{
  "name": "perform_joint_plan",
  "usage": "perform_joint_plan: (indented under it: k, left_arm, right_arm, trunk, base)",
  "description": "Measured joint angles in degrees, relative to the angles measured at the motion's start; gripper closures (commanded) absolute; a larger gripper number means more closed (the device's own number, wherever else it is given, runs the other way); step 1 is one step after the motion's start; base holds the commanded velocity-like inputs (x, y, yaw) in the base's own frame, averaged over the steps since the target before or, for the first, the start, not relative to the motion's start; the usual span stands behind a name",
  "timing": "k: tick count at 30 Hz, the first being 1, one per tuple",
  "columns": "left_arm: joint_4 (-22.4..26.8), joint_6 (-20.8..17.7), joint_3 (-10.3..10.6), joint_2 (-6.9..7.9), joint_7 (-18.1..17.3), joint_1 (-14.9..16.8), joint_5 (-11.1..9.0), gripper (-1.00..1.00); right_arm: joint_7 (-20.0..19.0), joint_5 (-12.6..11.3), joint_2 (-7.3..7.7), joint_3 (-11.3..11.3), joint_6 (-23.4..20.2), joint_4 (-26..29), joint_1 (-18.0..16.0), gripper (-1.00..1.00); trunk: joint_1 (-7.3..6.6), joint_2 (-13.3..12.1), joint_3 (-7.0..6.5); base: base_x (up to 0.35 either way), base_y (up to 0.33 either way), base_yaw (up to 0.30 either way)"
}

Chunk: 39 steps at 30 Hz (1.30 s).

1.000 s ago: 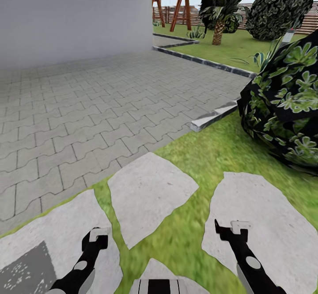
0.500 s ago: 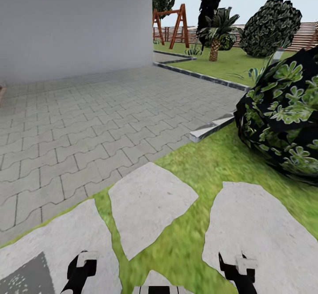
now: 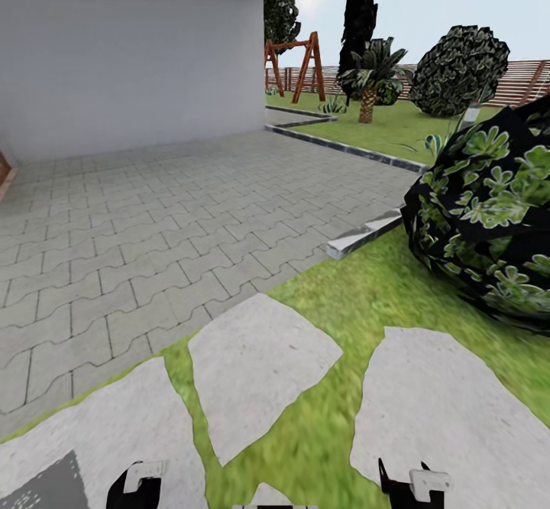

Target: In the garden, pick up the pesticide atomizer on the floor and spray pesticide onto both trees until each tree trunk is fully covered.

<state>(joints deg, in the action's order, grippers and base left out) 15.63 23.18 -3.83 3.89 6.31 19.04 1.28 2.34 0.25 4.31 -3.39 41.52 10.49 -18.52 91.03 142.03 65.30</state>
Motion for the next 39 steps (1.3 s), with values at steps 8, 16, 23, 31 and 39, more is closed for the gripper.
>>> perform_joint_plan:
  k: [8, 16, 23, 31, 39]
  left_arm:
    - [-0.1, 0.0, 0.0, 0.00, 0.0, 0.0, 0.0, 1.00]
    - [-0.1, 0.0, 0.0, 0.00, 0.0, 0.0, 0.0, 1.00]
    - [-0.1, 0.0, 0.0, -0.01, 0.0, 0.0, 0.0, 1.00]
    - [-0.1, 0.0, 0.0, -0.08, 0.0, 0.0, 0.0, 1.00]
    - [-0.1, 0.0, 0.0, -0.08, 0.0, 0.0, 0.0, 1.00]
  right_arm:
    - [0.1, 0.0, -0.24, 0.1, 0.0, 0.1, 0.0, -1.00]
    - [0.1, 0.0, -0.27, 0.1, 0.1, 0.0, 0.0, -1.00]
    - [0.1, 0.0, -0.26, 0.0, 0.0, 0.0, 0.0, -1.00]
    - [0.1, 0.0, -0.25, 0.1, 0.0, 0.0, 0.0, -1.00]
    - [0.2, 0.0, -0.25, 0.1, 0.0, 0.0, 0.0, -1.00]
  trunk:
    - [-1.76, -3.2, -1.61]
    - [-3.52, -6.4, -3.50]
    - [-3.96, -7.2, -4.29]
    - [-3.96, -7.2, -4.76]
    - [-3.96, -7.2, -5.24]
  base:
    - [0.000, 0.000, 0.095]
    - [0.000, 0.000, 0.214]
    - [0.000, 0.000, 0.221]
    - [0.000, 0.000, 0.221]
    - [0.000, 0.000, 0.221]
